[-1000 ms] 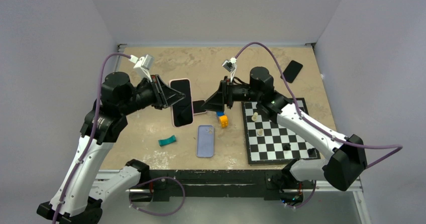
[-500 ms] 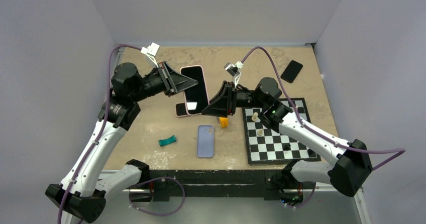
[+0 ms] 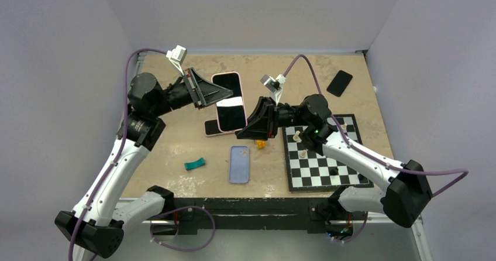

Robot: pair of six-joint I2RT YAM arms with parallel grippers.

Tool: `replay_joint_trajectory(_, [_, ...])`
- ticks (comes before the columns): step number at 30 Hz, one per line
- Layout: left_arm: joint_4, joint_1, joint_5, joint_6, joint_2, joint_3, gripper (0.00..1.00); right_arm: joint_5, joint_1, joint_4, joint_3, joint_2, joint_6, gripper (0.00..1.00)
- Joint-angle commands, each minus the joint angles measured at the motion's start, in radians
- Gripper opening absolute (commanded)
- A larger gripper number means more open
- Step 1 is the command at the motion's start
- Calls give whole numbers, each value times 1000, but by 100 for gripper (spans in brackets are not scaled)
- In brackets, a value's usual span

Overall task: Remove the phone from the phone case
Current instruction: Remove the phone case from the phone.

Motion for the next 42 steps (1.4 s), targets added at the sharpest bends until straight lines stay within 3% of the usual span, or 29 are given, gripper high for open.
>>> replay_joint_trajectory(1, [113, 4, 48, -46, -11, 10, 0, -26, 0, 47, 58, 19, -26, 29])
replay_joint_trajectory(4, [136, 4, 74, -59, -5, 12, 0, -45, 1, 55, 65, 34, -28, 21])
replay_joint_trajectory(6, [153, 4, 86, -83, -2, 8, 0, -65, 0, 61, 70, 40, -51, 0])
replay_joint_trajectory(10, [214, 4, 118, -246, 6, -17, 0, -80, 0, -11, 81, 19, -237, 0])
replay_joint_trajectory(15, [575, 4, 107, -659, 35, -187, 0, -45, 0, -111, 173, 40, -466, 0])
replay_joint_trajectory(18, [649, 4, 91, -743, 35, -236, 0, -24, 0, -184, 268, 84, -537, 0])
replay_joint_trajectory(24, [628, 3, 82, -721, 12, -225, 0, 3, -1, -257, 414, 183, -555, 0])
replay_joint_trajectory(29, [693, 6, 8, -642, -9, -249, 0, 69, -3, -171, 328, 150, -411, 1])
replay_joint_trajectory(32, [588, 6, -55, -464, -50, -235, 0, 113, -4, -181, 235, 88, -328, 29])
replay_joint_trajectory(34, [495, 6, -96, -341, -80, -215, 0, 150, -4, -230, 174, 38, -281, 39])
replay_joint_trajectory(37, [394, 6, -153, -217, -113, -192, 0, 211, -4, -252, 87, -63, -195, 47])
replay_joint_trajectory(42, [329, 6, -172, -137, -126, -155, 0, 175, -3, -39, -21, -137, -19, 49])
